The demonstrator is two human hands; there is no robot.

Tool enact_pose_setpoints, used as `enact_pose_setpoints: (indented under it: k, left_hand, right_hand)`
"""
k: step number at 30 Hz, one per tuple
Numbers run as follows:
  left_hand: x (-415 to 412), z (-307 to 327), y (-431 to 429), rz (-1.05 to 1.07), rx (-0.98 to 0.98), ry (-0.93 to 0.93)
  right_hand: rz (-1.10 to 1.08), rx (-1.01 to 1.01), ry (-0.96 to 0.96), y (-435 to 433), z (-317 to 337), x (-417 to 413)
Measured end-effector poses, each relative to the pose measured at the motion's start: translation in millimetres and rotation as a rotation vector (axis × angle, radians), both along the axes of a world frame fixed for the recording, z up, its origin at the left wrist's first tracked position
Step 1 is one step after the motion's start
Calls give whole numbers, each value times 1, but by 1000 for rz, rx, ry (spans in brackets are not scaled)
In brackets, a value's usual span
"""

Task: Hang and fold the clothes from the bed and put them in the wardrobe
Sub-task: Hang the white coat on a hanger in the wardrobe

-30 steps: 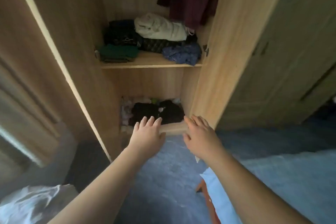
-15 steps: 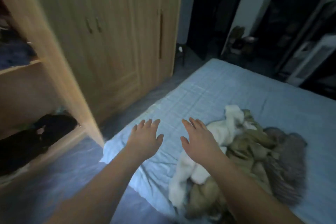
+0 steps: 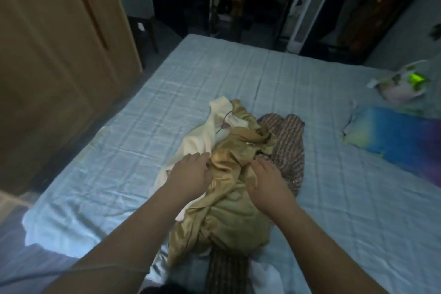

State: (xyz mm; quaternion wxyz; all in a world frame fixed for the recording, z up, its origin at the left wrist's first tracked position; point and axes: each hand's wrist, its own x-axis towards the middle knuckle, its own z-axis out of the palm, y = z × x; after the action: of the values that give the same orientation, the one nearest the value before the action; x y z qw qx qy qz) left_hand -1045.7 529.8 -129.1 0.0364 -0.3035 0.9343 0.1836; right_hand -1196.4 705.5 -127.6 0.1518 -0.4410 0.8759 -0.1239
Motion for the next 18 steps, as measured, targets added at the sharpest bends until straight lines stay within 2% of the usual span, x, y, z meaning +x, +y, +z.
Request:
enact_pose_setpoints:
  k: [9, 18]
  left_hand:
    - [-45, -35, -70, 7, 67, -62]
    - [-113, -126, -176, 113, 270, -101]
  right_hand:
    - [-40, 61, -41, -67, -31, -30]
    - [-112, 165, -115, -183, -79, -76]
